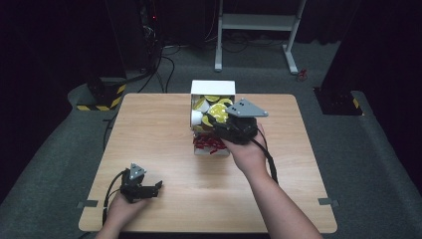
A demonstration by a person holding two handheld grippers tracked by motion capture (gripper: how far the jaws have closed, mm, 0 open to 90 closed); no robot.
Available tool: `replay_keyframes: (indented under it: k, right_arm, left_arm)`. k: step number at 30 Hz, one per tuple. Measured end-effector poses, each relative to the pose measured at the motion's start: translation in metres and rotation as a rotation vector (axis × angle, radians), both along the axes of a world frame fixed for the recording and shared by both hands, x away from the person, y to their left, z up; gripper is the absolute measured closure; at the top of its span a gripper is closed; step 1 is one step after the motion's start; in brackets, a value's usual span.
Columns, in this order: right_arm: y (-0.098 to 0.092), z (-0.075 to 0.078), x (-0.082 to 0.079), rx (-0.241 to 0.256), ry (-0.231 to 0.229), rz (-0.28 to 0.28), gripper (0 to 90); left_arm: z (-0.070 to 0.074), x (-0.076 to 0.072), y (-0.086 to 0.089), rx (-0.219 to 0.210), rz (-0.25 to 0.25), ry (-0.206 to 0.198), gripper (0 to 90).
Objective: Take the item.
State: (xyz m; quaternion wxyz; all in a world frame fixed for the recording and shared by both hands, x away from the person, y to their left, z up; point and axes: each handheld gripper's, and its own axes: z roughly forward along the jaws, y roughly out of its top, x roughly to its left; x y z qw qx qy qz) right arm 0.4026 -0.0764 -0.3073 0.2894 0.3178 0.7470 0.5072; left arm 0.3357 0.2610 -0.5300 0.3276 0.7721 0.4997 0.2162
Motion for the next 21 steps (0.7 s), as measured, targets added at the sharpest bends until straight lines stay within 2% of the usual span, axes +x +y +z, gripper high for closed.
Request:
replay_keyframes:
  k: [7,21]
  right_arm:
    - [-0.012,-0.001,-0.008,0.013,-0.001,-0.003,38.0]
    - [-0.034,-0.015,-0.027,0.021,-0.011,-0.008,38.0]
  left_arm:
    - [0.0,0.0,0.0,0.004,-0.002,-0.002,8.2]
    - [0.0,0.0,0.0,0.004,-0.002,-0.003,8.2]
